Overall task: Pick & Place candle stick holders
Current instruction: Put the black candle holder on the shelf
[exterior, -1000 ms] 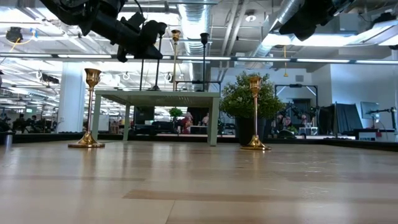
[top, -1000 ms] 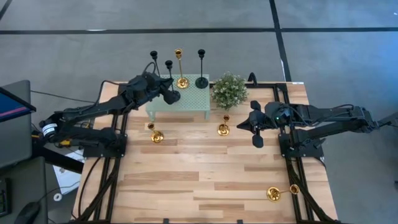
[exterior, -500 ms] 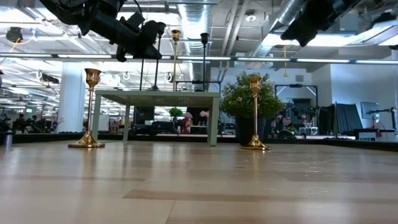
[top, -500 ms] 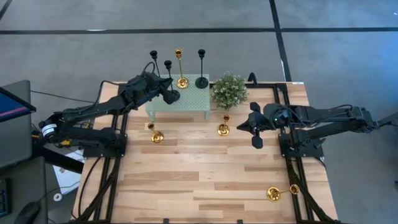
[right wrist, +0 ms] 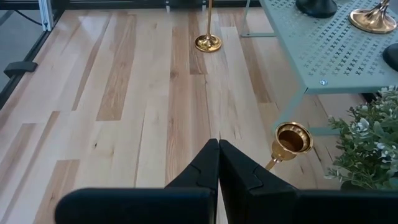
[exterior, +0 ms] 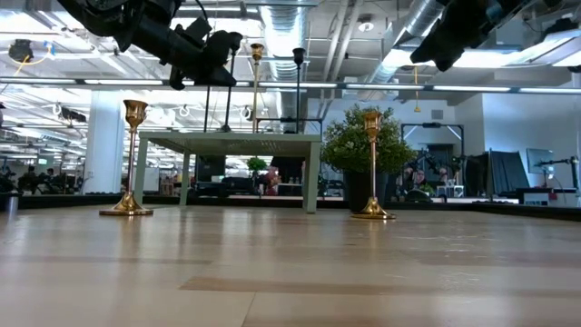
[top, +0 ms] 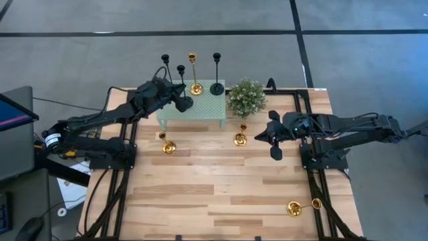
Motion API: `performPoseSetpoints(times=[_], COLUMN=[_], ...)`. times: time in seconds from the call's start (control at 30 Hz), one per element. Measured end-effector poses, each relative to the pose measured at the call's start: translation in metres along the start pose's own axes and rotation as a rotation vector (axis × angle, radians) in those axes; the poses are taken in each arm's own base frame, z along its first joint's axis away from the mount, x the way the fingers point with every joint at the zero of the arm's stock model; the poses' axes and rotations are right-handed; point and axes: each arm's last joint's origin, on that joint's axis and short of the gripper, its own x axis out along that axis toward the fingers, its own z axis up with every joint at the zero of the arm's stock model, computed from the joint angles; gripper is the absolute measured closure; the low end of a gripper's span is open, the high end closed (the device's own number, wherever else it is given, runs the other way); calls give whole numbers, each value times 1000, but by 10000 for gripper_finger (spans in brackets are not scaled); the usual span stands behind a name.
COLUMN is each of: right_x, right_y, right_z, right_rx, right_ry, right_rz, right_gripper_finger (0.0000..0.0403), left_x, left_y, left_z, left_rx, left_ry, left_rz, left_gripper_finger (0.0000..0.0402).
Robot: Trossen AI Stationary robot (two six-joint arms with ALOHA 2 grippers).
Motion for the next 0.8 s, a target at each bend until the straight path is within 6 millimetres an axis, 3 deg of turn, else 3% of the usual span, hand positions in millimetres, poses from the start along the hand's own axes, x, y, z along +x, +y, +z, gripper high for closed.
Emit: performPoseSetpoints(times=[0.3, 0.8], right_x=[0, 0], right_y=[0, 0], right_z=[0, 0], right_rx=[11, 19], right_ry=[0, 4], right_rz=[0, 1], right_gripper_finger=[403, 403], left_x=[0, 0], left_y=[0, 1], left_z=[0, -1], left_rx=[0, -1], left_ry=[2, 10], left_rz=[0, 37], left_gripper_finger=[386, 316])
